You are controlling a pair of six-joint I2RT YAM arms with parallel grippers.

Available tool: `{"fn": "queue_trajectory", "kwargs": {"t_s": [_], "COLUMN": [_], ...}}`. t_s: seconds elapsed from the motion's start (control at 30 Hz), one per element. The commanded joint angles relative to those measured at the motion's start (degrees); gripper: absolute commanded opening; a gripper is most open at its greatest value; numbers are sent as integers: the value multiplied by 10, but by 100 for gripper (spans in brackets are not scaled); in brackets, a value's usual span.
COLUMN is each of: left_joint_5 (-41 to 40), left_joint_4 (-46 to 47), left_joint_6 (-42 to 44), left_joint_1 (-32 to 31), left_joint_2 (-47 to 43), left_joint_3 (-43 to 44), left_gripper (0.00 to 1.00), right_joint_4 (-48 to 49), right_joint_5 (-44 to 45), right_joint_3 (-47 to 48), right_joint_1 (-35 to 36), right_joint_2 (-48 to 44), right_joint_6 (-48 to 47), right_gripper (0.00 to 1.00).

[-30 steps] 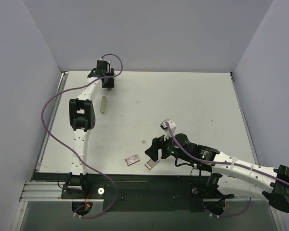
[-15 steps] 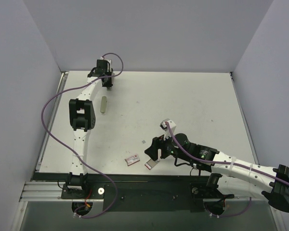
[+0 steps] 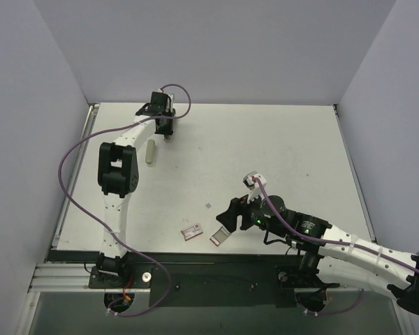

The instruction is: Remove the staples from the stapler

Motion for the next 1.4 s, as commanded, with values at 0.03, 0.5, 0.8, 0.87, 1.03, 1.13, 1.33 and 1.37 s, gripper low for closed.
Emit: {"fn": "queue_trajectory", "kwargs": {"t_s": [0.03,0.5,0.8,0.87,1.03,1.13,1.33,1.37], "left_joint_5": [5,19,29,27,24,24,23,22], "left_joint_4": [100,250,378,396,410,418,390,387], "left_joint_6": [-22,-19,5,10,18,14,19,20], "left_joint_1": [-70,-234,-300,-304,-312,-313,-315,-316], "left_joint_2": [-173,-348,-413,-424,-455,-477,-481,-485], "left_joint_3": [-161,-462,-624,-648,-703,-737,-734,-730], "left_gripper": [0,0,0,0,0,1,49,59], "right_joint_4": [-62,-234,-263,-262,-263,-260,-256,-254], "right_joint_5": [42,80,79,79,76,82,74,75], "right_joint_3": [-9,-20,-33,-34,-36,-42,-35,-35], "right_joint_1": [5,7,8,8,8,8,8,8], "right_joint_2": [-74,-223,-237,-229,-224,-226,-210,-211], "right_joint_6": [4,36,47,46,51,51,47,47], "right_gripper": [65,64,64,64,65,65,67,67]}}
